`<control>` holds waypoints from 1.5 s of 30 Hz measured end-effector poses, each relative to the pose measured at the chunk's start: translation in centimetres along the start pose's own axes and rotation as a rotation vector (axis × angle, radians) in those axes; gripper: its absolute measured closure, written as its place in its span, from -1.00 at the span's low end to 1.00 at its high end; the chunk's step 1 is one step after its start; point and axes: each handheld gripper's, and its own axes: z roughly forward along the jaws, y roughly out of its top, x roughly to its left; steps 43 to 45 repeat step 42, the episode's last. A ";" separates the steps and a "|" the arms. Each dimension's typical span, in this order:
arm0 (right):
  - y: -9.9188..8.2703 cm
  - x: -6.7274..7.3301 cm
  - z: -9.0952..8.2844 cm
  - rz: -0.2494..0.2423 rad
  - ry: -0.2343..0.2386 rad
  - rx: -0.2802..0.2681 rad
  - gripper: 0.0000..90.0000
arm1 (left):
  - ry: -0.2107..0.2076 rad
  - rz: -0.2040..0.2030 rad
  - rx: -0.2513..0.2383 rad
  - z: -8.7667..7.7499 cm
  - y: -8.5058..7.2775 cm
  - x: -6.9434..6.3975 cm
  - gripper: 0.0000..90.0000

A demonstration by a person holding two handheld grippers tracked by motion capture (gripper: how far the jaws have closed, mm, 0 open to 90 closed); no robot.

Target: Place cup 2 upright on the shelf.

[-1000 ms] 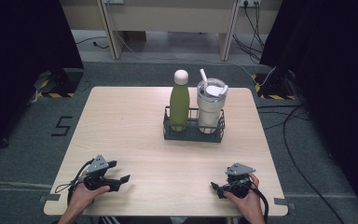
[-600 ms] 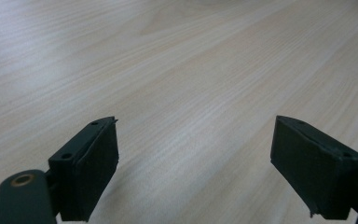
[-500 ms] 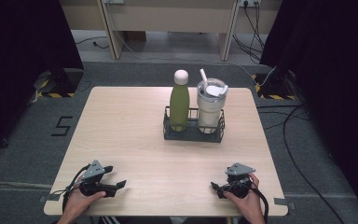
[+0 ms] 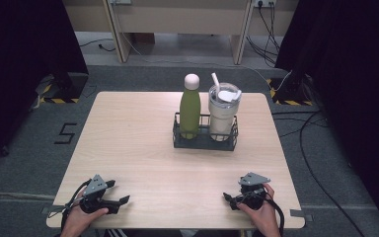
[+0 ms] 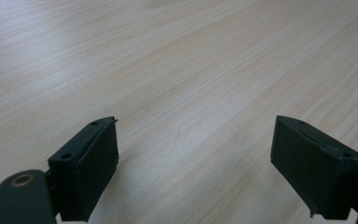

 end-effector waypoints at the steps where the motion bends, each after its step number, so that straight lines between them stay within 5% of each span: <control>1: 0.0 0.0 0.0 0.001 0.000 0.000 -0.77 | 0.006 -0.001 0.002 -0.1 -0.1 0.0 -0.67; 15: 0.0 0.0 0.0 -0.001 0.000 -0.001 -0.77 | 0.065 0.024 0.053 -0.7 -1.1 -0.7 -0.68; 22: 0.0 0.1 0.0 0.001 0.000 0.001 -0.77 | 0.099 0.022 0.033 -1.0 -1.6 -1.1 -0.68; 45: 0.0 0.1 0.0 0.000 0.000 0.001 -0.76 | 0.096 0.013 0.024 -0.9 -1.7 -1.2 -0.69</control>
